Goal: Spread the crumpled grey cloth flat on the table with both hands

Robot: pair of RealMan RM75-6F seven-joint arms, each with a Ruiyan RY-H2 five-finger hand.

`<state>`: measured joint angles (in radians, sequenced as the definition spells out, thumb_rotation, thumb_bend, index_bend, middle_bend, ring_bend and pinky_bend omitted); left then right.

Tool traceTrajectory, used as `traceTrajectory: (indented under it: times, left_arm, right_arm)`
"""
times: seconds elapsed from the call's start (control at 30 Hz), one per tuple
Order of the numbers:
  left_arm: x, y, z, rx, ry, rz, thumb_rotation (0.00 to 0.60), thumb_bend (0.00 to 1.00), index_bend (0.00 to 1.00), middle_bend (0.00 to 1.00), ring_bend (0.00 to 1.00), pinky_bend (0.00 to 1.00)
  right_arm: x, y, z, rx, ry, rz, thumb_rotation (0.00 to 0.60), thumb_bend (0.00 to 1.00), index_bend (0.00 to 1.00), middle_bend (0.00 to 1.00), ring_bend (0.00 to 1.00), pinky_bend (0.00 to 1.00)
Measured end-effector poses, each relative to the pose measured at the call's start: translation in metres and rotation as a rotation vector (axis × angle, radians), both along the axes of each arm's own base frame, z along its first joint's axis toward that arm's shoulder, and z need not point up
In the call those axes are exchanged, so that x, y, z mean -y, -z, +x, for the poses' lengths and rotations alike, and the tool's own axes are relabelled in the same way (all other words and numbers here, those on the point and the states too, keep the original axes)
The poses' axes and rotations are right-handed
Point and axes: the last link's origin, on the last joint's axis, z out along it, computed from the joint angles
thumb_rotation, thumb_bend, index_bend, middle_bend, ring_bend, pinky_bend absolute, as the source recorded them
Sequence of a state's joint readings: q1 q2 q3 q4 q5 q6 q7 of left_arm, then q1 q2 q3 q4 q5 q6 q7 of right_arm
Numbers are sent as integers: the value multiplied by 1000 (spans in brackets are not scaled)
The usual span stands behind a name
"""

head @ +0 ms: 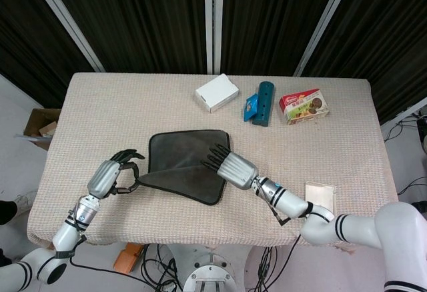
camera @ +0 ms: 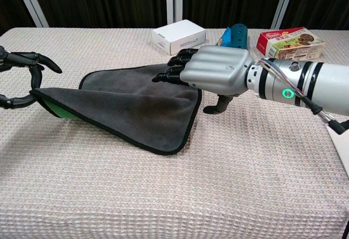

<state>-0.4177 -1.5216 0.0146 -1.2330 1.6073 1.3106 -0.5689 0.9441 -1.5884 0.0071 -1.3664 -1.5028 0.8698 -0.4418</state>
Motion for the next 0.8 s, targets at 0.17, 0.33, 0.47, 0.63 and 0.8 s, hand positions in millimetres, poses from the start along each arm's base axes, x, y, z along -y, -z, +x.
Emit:
traceTrajectory:
  times: [0.17,0.33,0.47,0.63,0.8]
  left_arm:
    - [1,0,-2,4,-12,-2,600,430,637,260,143,163]
    - [1,1,-3,15,-28,-7,600,430,637,259,143,163]
    - [2,1,-4,19,-34,-9,600,431,637,259,143,163]
    - [2,1,-4,29,-38,-11,600,431,637,259,143,163]
    - [2,1,-5,31,-42,-13,600,432,637,259,143,163]
  right_arm:
    - [-21,-1,-4,69,25,87,600,176,271,176,0,0]
    - [-42,14,-12,121,32,170,600,176,353,180,0,0]
    - [-47,27,-17,148,26,182,600,176,358,180,0,0]
    - [-49,38,-19,172,7,180,600,176,364,184,0,0]
    - [-50,47,-17,199,-2,174,600,207,441,190,0,0]
